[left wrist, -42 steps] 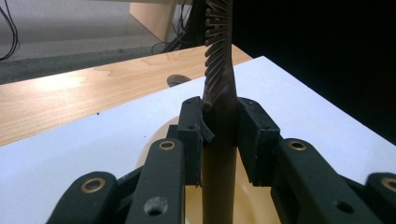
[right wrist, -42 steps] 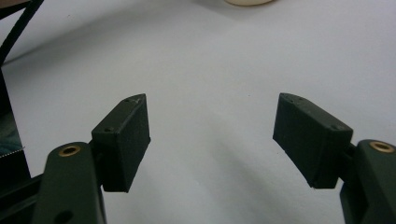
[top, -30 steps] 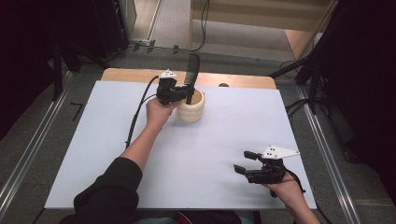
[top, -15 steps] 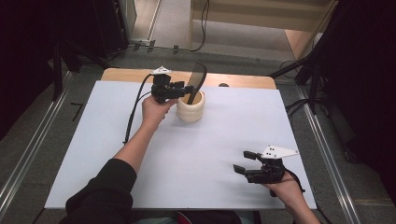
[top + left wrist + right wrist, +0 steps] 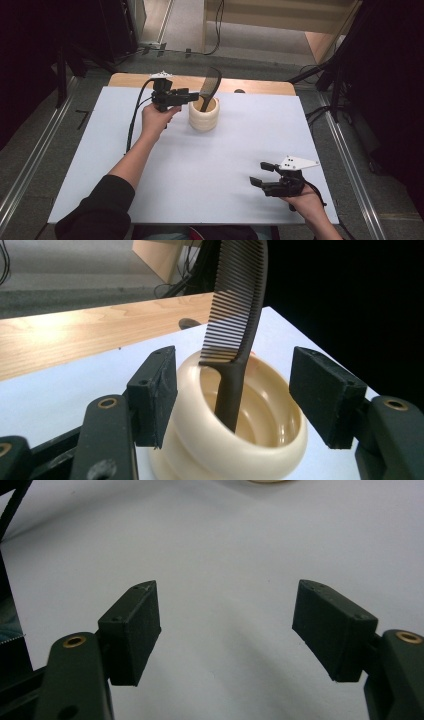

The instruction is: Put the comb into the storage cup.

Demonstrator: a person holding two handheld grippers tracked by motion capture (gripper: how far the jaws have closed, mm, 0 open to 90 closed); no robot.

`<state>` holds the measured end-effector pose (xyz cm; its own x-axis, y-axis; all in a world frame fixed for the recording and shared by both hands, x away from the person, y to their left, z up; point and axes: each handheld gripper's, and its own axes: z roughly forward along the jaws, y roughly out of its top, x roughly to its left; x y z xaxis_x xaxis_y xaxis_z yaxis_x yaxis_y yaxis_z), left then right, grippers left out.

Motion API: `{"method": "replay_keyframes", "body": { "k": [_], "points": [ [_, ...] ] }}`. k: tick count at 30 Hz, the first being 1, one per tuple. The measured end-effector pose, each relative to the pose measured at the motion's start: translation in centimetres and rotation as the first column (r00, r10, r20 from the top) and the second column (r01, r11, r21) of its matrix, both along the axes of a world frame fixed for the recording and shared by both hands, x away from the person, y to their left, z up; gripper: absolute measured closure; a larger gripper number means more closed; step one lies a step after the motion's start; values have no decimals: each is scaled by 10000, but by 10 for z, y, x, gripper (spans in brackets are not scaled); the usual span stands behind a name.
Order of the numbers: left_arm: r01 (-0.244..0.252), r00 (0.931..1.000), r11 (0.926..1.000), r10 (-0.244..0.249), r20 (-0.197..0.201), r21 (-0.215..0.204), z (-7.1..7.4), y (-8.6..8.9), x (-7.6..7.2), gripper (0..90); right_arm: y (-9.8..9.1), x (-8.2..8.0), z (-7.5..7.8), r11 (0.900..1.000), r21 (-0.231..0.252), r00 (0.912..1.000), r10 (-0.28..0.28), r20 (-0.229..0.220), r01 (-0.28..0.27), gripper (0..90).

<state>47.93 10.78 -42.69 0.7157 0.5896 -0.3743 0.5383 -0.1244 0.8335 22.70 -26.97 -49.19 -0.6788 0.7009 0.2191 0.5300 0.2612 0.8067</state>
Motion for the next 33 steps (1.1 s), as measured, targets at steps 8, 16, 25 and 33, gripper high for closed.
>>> {"method": "replay_keyframes", "body": {
  "k": [8,16,25,33],
  "points": [
    [-33,9995,9999,30,-306,-109,-3,17,-5,350,1,1,-1,10000,-13,10000,9,-13,-9,253],
    [130,9991,9999,-127,-399,75,-9,29,-12,312,1,1,-1,10000,-43,10000,-8,-34,8,253],
    [164,9982,9999,-164,-584,4,-16,38,-19,312,1,1,-1,10000,-83,10000,16,-32,-17,253],
    [134,9975,9999,-133,-689,21,-20,45,-24,313,1,2,-2,10000,-84,10000,24,-86,-25,253]
  ]
}}
